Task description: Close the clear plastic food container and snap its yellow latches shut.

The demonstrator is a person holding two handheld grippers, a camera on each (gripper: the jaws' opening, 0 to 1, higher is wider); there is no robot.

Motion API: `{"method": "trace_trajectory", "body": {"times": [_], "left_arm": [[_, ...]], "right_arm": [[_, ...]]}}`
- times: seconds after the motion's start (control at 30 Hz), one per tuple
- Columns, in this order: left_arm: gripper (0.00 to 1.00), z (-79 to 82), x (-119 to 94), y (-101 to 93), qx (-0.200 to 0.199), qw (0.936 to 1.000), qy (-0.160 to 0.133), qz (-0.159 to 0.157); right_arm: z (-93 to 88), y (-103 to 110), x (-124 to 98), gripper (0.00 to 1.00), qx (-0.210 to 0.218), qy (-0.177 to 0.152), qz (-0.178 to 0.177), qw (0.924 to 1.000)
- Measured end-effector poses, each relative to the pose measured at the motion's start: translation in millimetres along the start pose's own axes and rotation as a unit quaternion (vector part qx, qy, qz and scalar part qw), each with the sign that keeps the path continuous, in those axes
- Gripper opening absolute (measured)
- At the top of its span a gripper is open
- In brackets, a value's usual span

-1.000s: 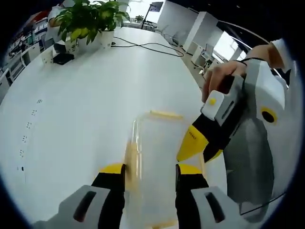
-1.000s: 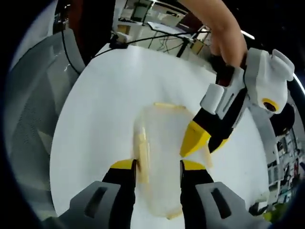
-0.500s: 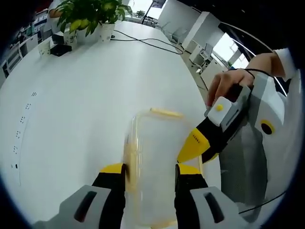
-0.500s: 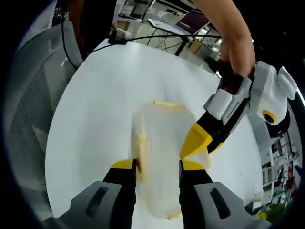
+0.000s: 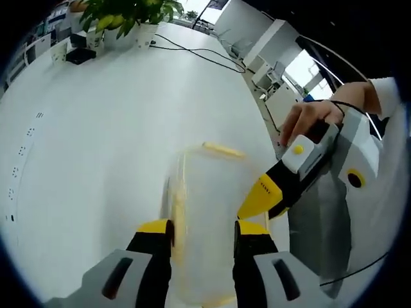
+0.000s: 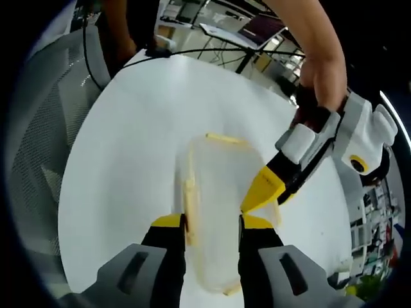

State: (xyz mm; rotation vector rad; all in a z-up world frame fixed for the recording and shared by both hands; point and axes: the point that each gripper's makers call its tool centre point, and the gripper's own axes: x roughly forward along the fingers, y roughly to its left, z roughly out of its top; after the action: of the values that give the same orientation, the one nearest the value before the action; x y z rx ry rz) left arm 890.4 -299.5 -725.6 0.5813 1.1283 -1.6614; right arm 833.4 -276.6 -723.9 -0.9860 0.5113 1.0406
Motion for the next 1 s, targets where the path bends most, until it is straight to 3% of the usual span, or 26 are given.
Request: {"method": "trace_trajectory", "body": {"times": [0.23, 0.33, 0.4, 0.5, 0.6, 0.73, 0.83, 0.9, 1.0], "left_arm": [[0.33, 1.0, -2.2, 5.3, -0.001, 0.9999, -0.013, 0.004], [0.34, 0.7, -5.4, 3.8, -0.006, 0.9991, -0.038, 0.016], [0.34, 1.1, -7.1, 4.2, -0.013, 0.9977, -0.059, 0.028], [0.40, 0.6, -13.5, 13.0, -0.012, 0.9928, -0.090, 0.079], [0.40, 1.2, -27.1, 9.7, -0.020, 0.9818, -0.148, 0.116], [0.43, -9.7, -39.3, 1.2, -0.032, 0.9678, -0.196, 0.154], [0.46, -21.7, -45.6, -7.9, -0.051, 0.9522, -0.237, 0.186], [0.48, -28.1, -47.1, -12.6, -0.054, 0.9457, -0.248, 0.204], [0.50, -34.0, -51.9, -23.0, -0.067, 0.9269, -0.282, 0.239]], "right_arm": [[0.2, 1.4, 2.5, 0.29, 0.005, 0.002, -0.001, 1.0000], [0.3, 1.4, 2.1, 0.30, -0.002, 0.002, -0.005, 1.0000], [0.5, 1.6, 1.7, 0.31, -0.003, -0.001, -0.008, 1.0000], [5.7, 7.3, 0.3, 0.37, 0.053, -0.015, 0.005, 0.9984], [4.7, 7.4, -2.9, 0.41, 0.063, -0.016, -0.002, 0.9979], [-2.8, 6.5, -8.7, 0.44, 0.099, -0.016, -0.017, 0.9949], [-14.1, 2.2, -13.6, 0.43, 0.132, -0.009, -0.035, 0.9906], [-19.0, -1.0, -16.6, 0.44, 0.147, -0.010, -0.046, 0.9880], [-23.6, -6.4, -20.9, 0.47, 0.169, -0.014, -0.065, 0.9834]]}}
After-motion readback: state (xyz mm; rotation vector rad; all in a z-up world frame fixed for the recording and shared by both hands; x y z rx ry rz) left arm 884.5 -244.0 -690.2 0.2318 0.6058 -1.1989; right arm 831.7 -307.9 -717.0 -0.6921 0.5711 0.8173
